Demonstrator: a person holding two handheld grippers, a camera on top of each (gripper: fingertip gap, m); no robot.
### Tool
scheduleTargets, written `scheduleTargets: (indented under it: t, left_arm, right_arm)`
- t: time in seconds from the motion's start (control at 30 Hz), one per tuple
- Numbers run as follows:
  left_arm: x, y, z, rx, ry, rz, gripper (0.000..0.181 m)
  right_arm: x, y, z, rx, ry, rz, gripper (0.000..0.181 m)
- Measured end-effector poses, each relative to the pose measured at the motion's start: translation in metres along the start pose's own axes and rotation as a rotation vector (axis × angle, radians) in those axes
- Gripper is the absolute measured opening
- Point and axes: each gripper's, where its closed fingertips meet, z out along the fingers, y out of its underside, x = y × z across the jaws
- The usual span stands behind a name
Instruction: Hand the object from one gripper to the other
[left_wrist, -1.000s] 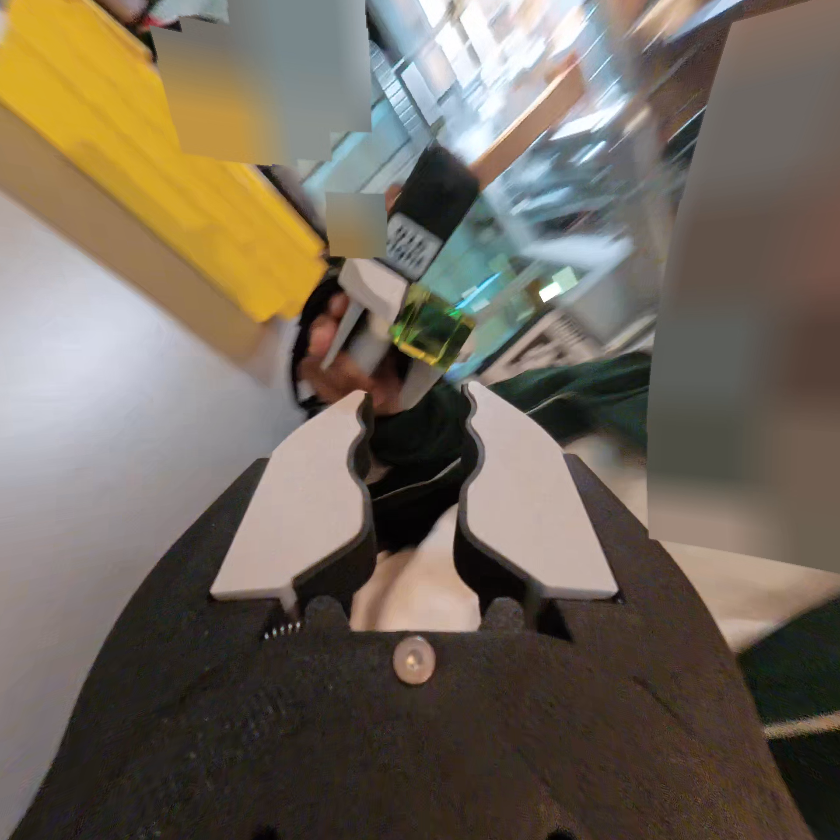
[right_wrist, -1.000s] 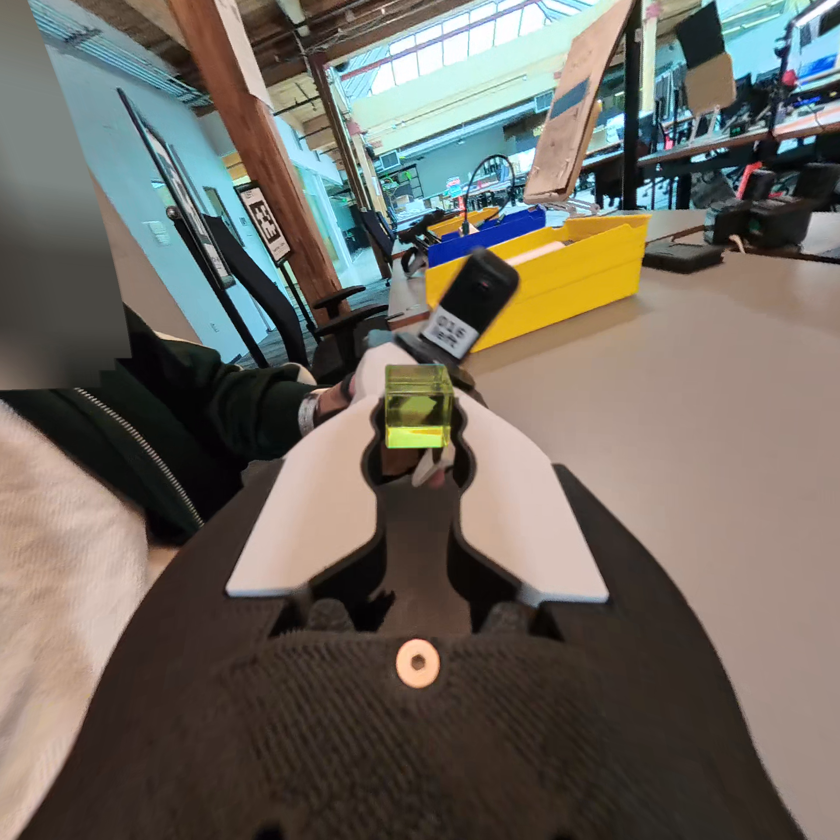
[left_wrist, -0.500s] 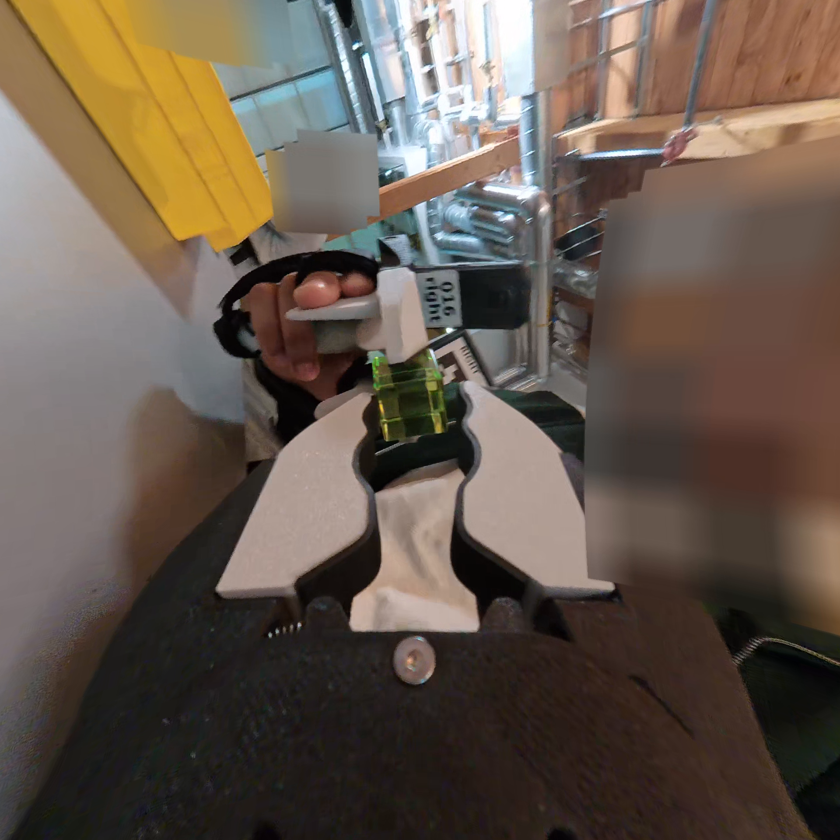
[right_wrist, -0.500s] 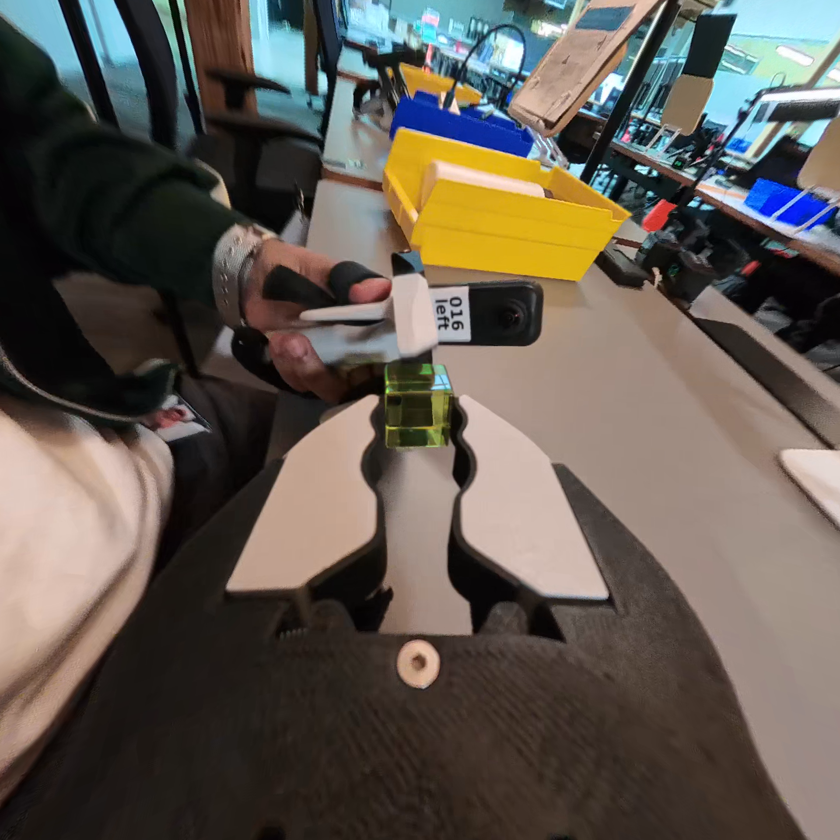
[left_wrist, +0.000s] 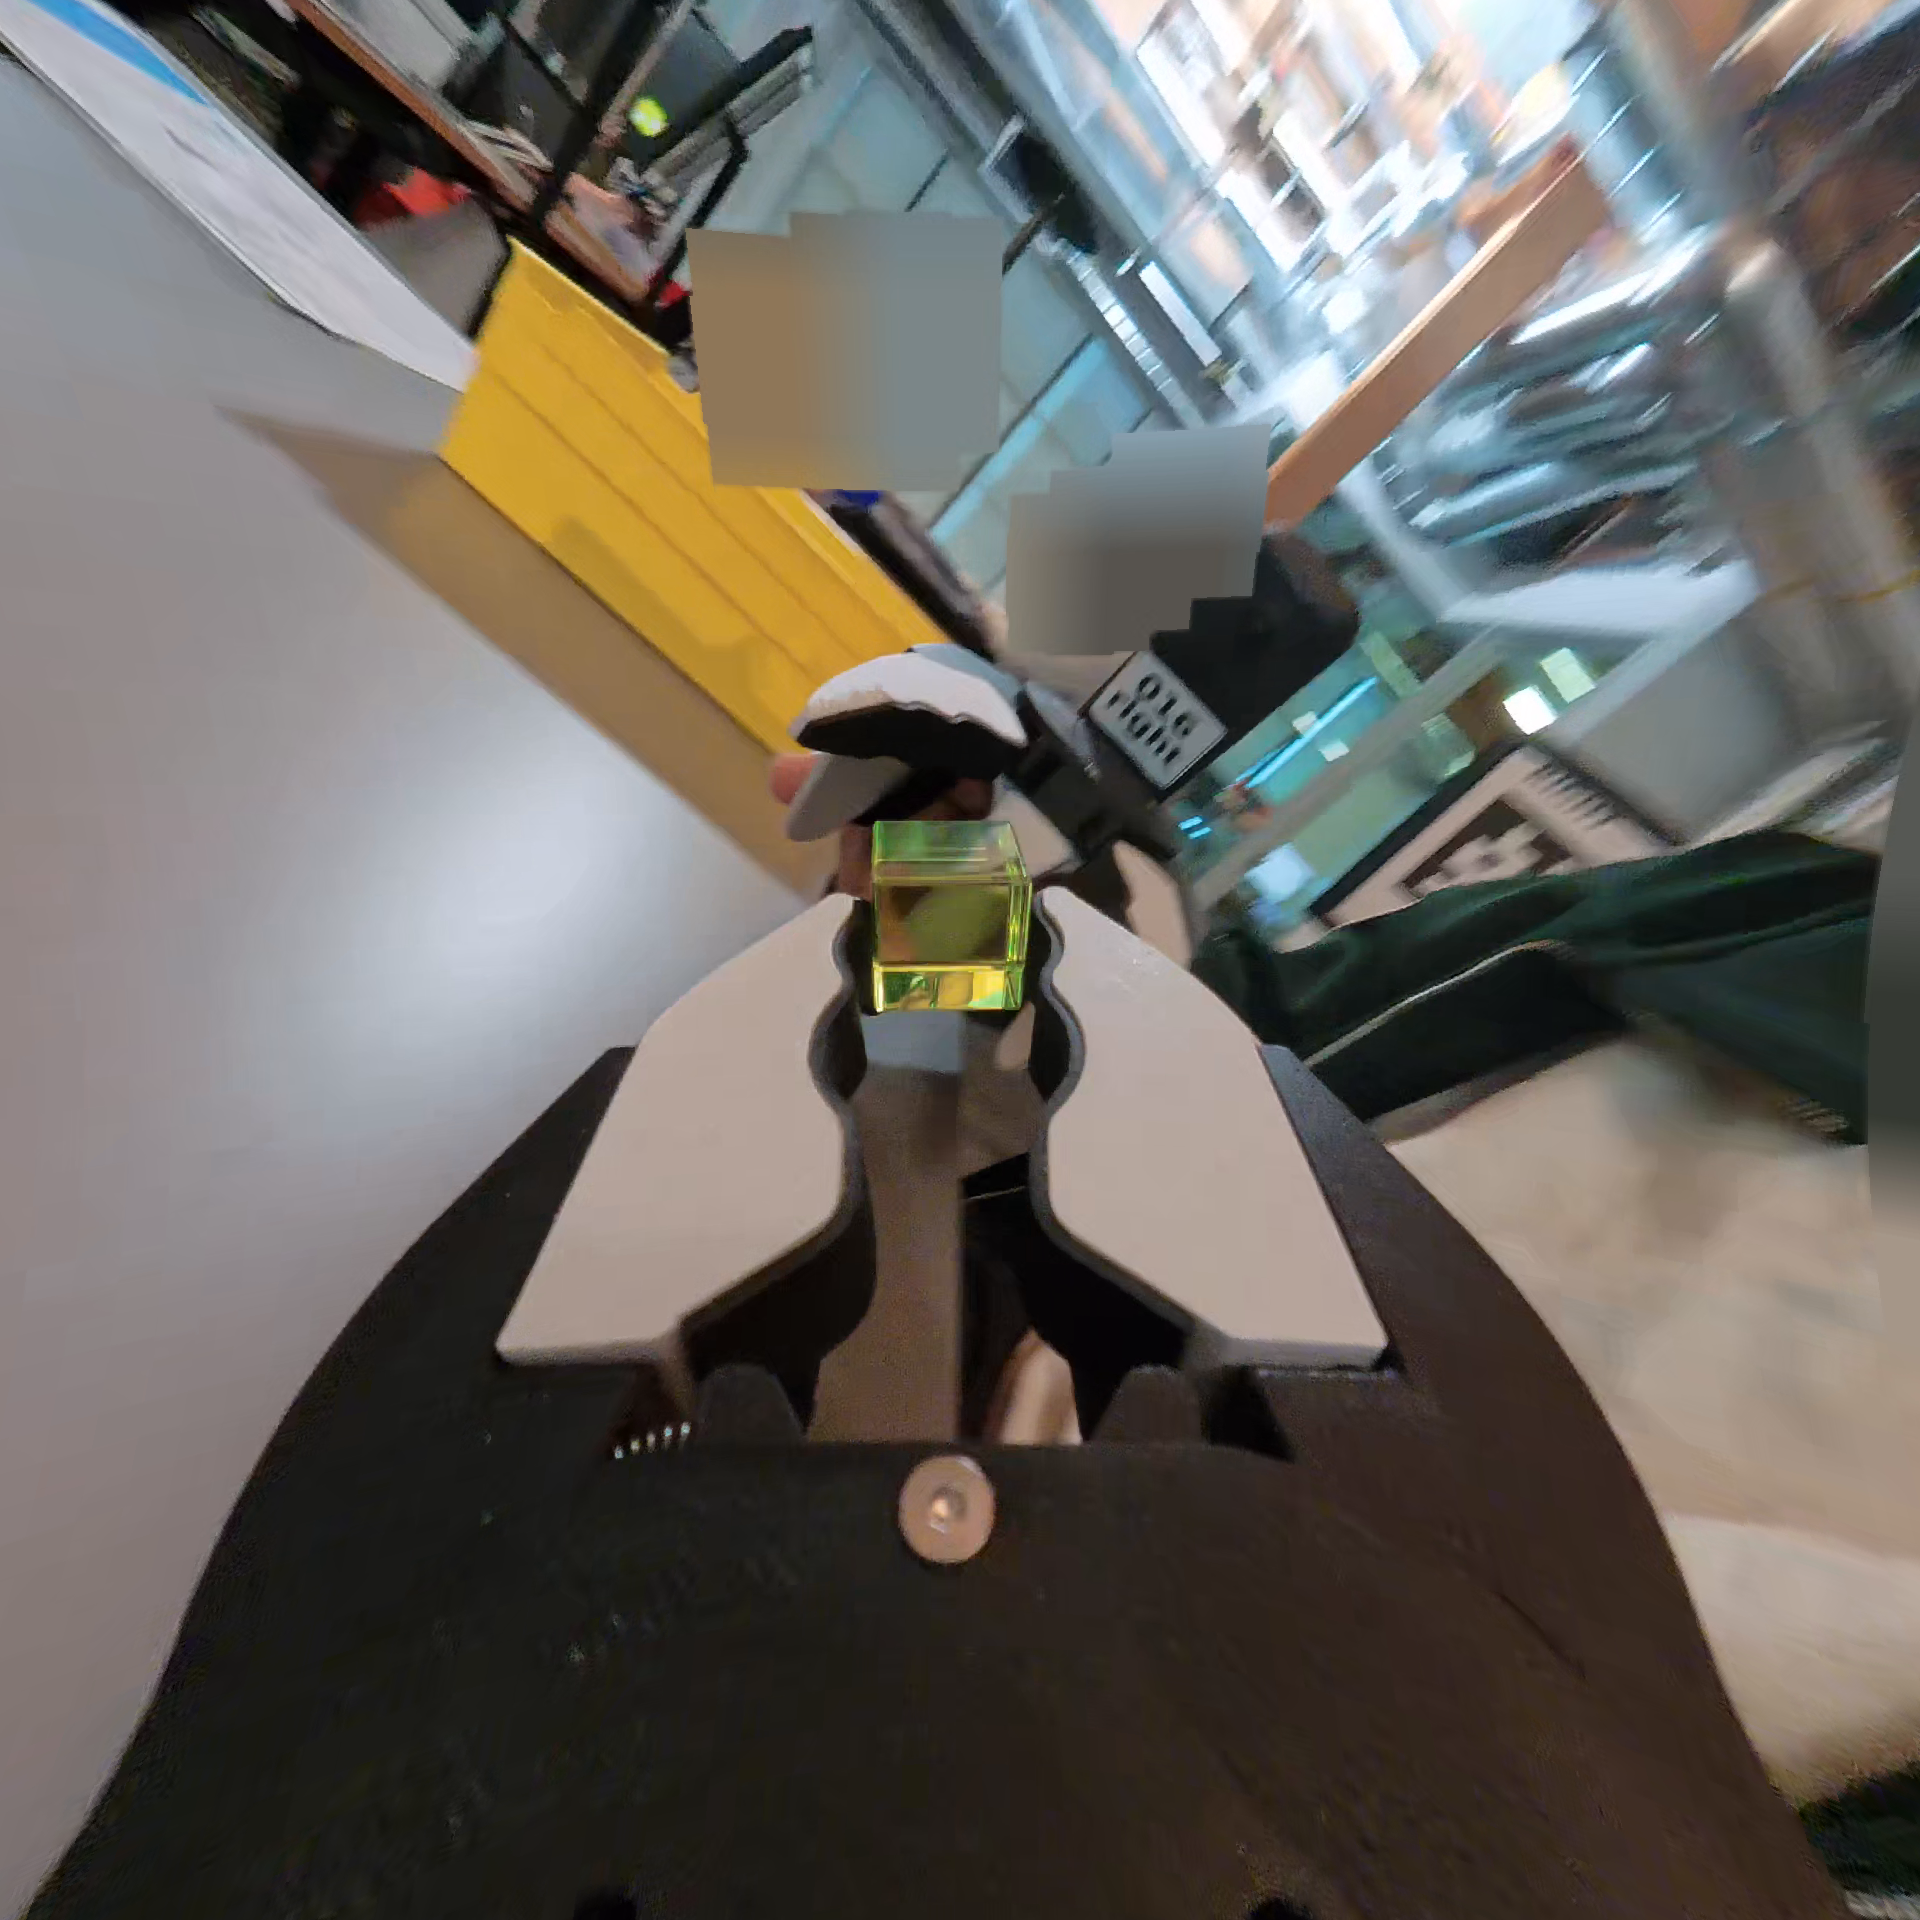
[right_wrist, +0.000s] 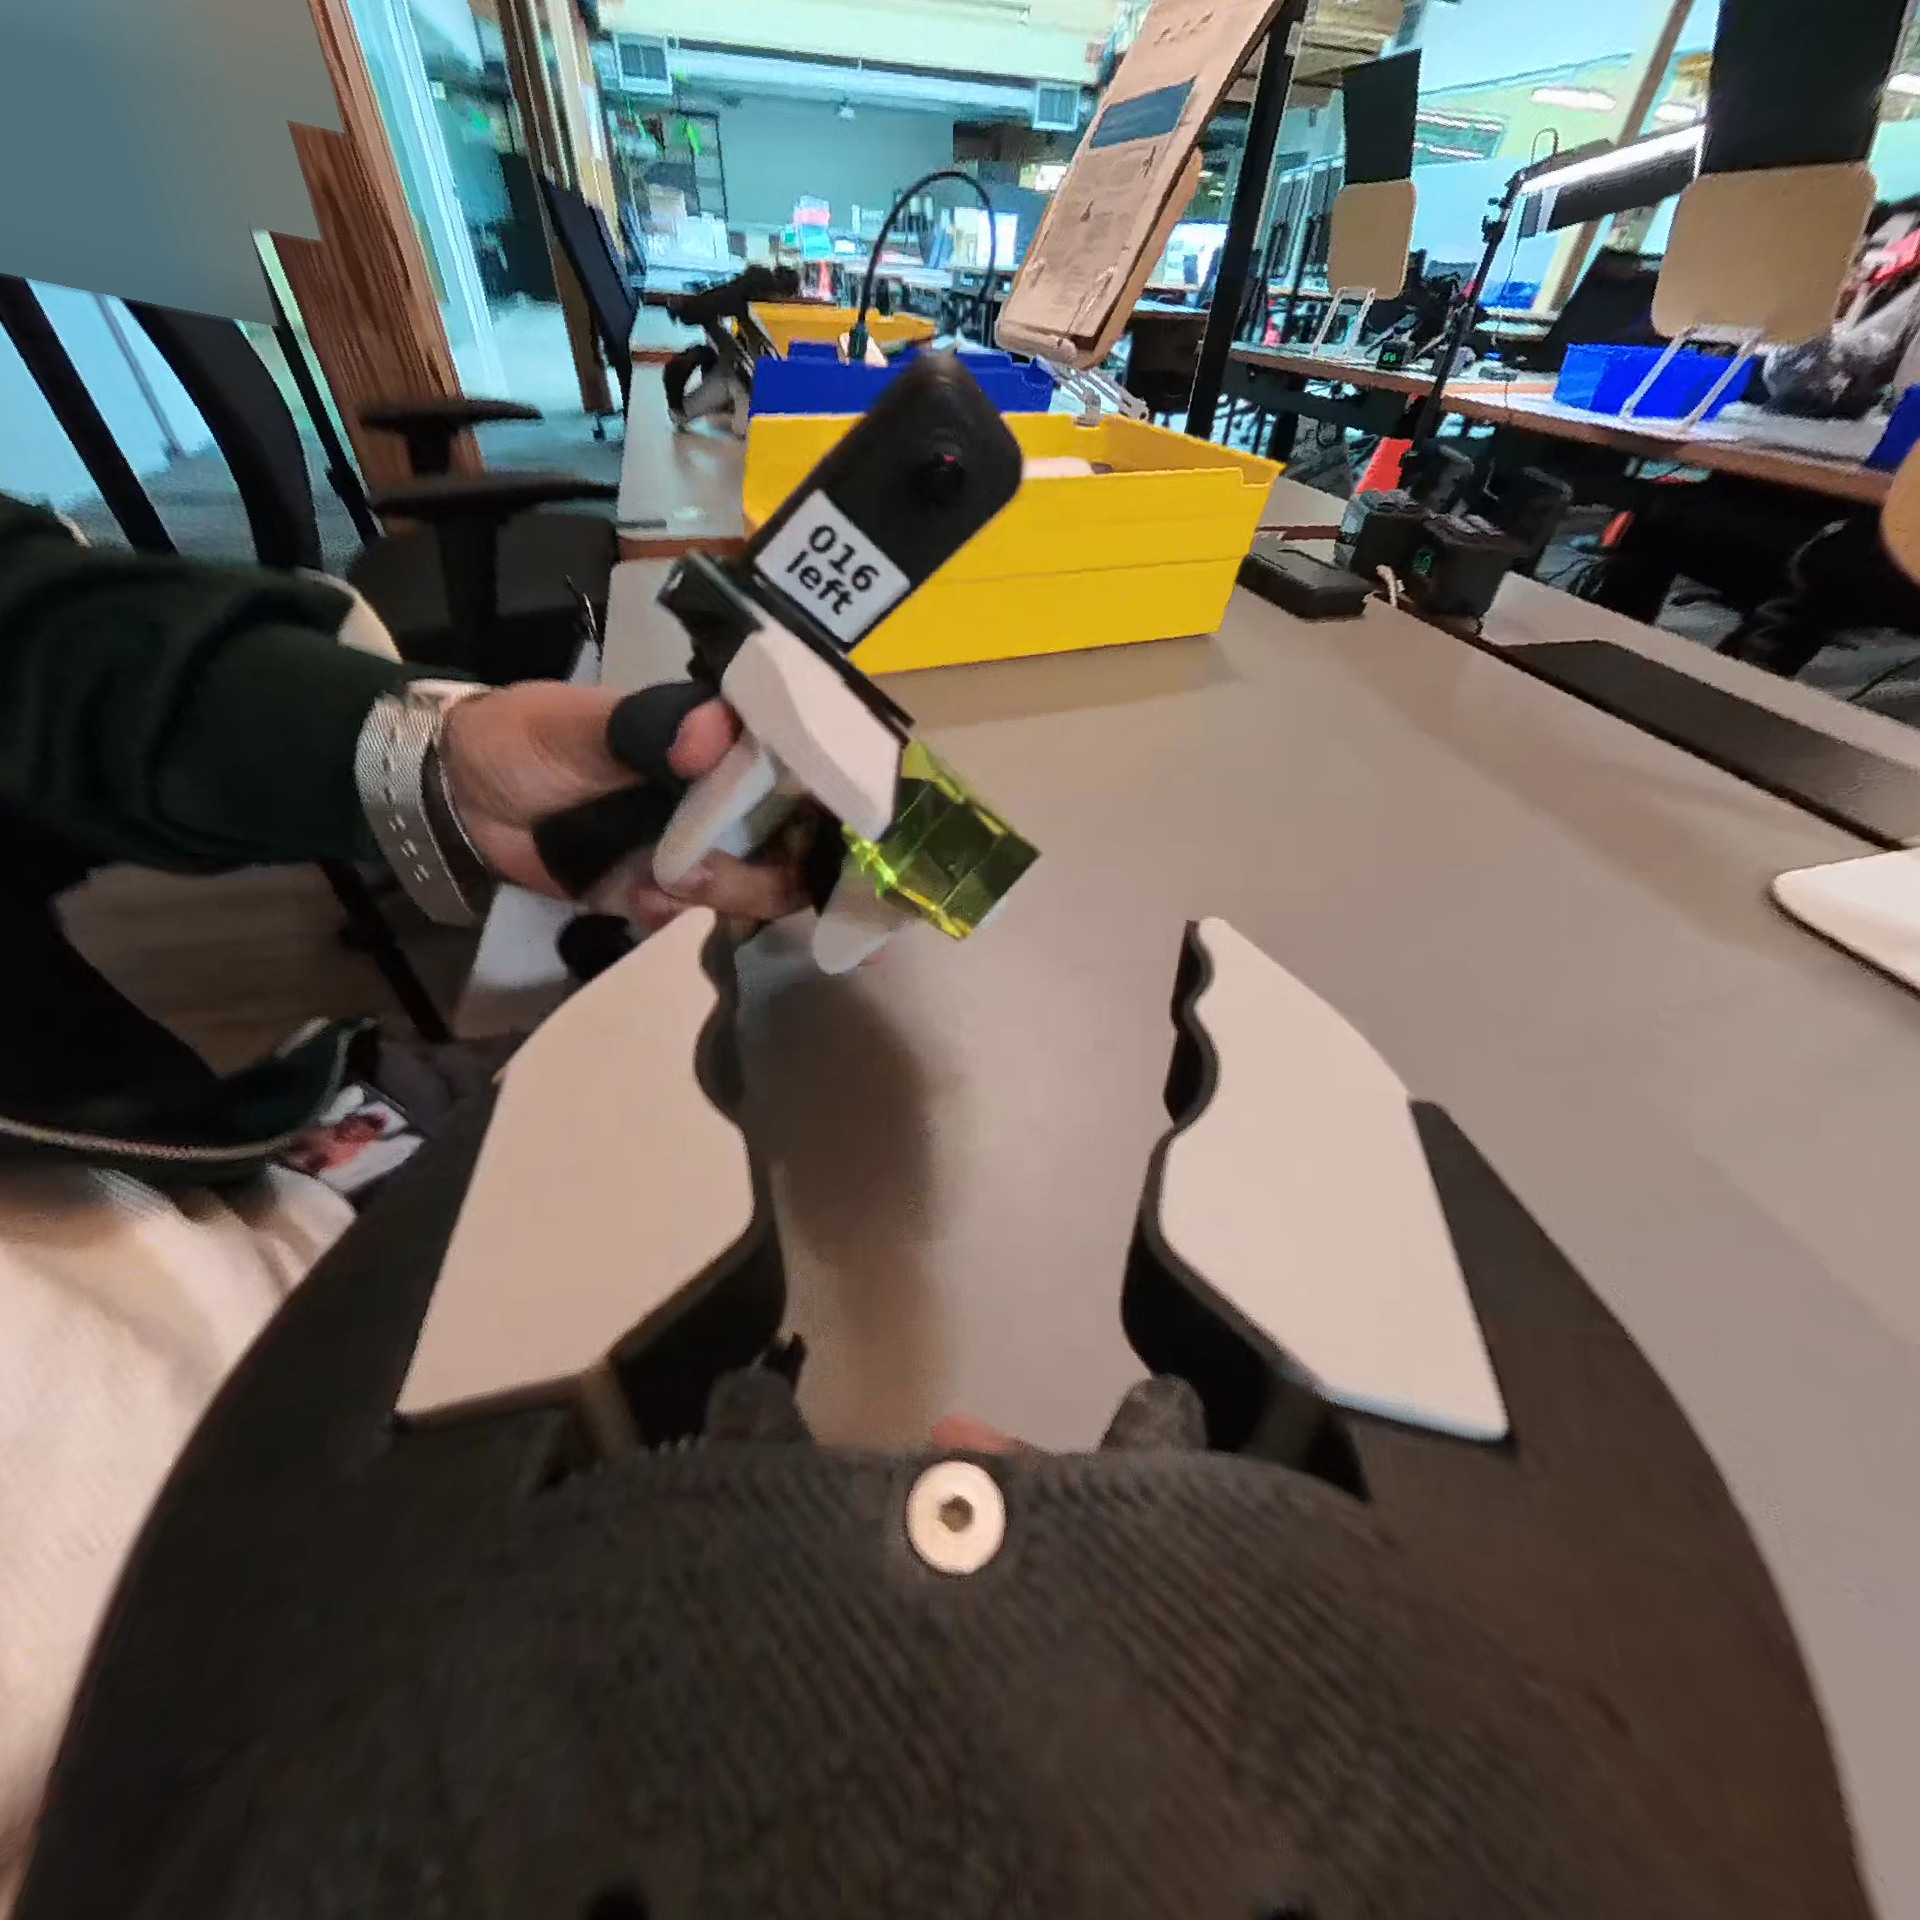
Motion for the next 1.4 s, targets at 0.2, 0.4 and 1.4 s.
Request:
scheduleTargets:
  t: [0.2,0.4,1.4]
  left_arm:
    - [-0.016,0.012,0.0,-0.166,-0.244,0.332,0.029]
    - [-0.019,0.029,0.007,-0.281,-0.277,0.428,0.029]
    - [0.082,0.09,-0.019,-0.697,0.708,-0.454,0.03]
  right_arm:
    - [0.002,0.001,-0.003,0.01,-0.055,0.178,0.059]
    - [-0.002,0.002,-0.004,-0.008,-0.08,0.192,0.043]
    - [-0.124,0.013,-0.013,-0.034,-0.685,-0.185,0.027]
